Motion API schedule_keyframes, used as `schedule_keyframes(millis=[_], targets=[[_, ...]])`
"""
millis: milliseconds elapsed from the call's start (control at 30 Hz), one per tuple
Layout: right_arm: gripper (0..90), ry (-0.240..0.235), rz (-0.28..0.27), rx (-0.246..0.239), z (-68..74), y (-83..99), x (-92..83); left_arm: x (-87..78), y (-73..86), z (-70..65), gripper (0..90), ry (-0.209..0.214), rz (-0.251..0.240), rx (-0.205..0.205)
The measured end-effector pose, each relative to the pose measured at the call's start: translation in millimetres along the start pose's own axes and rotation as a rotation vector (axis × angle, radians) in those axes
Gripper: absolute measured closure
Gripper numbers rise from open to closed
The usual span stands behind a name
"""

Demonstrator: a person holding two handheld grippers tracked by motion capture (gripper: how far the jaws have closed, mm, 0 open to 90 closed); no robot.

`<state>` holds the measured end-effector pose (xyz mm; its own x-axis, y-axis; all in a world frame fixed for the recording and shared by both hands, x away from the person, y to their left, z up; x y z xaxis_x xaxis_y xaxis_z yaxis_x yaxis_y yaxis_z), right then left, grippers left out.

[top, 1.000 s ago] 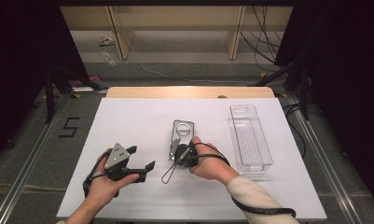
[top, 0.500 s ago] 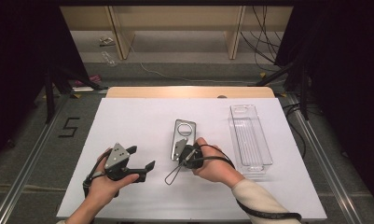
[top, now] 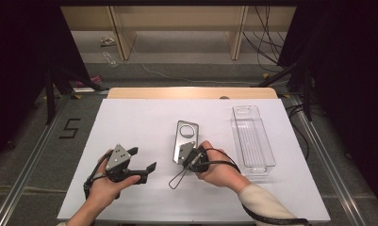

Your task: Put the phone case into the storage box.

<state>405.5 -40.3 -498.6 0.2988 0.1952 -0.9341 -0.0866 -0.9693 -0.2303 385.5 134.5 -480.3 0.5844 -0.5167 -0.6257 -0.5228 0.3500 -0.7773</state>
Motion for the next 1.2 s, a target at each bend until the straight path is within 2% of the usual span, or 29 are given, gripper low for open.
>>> schedule_keyframes(millis=[800,1100,1200], targets=[[89.4,0.012,-0.072,0.000,10.5,7.0,-7.4,-0.6,0.0,2.7,13.9,-0.001,-0.002,-0.016],[89.4,0.014,-0.084,-0.011,17.4,4.1,-12.4,2.9,-3.1,8.1,14.8,-0.008,0.029,-0.054],[89.4,0.015,-0.094,-0.015,19.7,1.7,-14.4,5.7,-6.2,6.8,15.1,0.006,0.044,-0.066]])
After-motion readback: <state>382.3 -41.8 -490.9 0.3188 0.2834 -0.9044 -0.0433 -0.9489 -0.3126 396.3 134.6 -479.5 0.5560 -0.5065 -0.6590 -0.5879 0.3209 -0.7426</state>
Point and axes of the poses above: each handheld gripper's, and its own axes: x roughly forward along the jaws, y roughly out of its underside, z roughly to its left, the point moved 8 cm from there along x, roughly forward along the jaws, and after that the axes turned 14 degrees about z, right-handed, at the moved point
